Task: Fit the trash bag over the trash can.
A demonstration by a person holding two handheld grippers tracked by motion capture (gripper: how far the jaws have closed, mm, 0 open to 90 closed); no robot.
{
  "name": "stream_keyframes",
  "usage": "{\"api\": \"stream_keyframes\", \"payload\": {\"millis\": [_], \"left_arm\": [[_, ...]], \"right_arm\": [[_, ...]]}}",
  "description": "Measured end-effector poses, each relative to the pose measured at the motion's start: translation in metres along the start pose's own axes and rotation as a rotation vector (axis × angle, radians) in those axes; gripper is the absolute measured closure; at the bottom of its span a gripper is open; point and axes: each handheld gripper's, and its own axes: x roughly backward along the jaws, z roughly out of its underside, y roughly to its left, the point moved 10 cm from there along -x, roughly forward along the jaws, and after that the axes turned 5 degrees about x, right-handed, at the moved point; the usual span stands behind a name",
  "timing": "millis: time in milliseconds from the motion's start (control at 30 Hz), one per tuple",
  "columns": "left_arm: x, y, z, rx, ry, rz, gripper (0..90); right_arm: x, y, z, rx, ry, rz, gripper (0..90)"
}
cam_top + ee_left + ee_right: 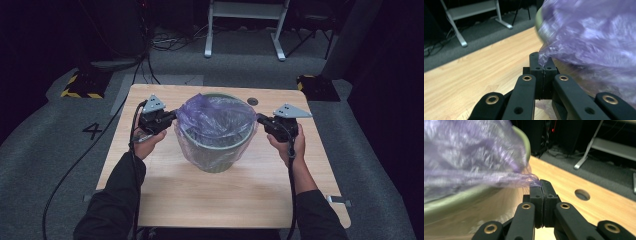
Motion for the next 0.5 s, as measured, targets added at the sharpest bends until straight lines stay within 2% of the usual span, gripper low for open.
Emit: {"api": "stream_keyframes", "payload": {"millis": [67,233,333,500], "left_arm": [[-0.007,0.004,0.005,0.011,0.023,-0.002,89.6],[-0.022,0.012,0.020,-0.010,0.100,-0.040,89.6],[-0.029,0.018,0.030,0.008,0.127,-0.041,89.6],[-0.039,0.021,0.049,0.031,0.171,-0.024,89.6]], "right_arm": [[-0.006,-0.002,0.004,-0.020,0.016,-0.005,89.9],[-0.019,-0.008,0.015,-0.057,0.060,-0.006,90.0],[-0.025,-0.008,0.023,-0.070,0.083,-0.016,89.9],[-0.031,-0.004,0.036,-0.061,0.113,-0.031,89.7]]}}
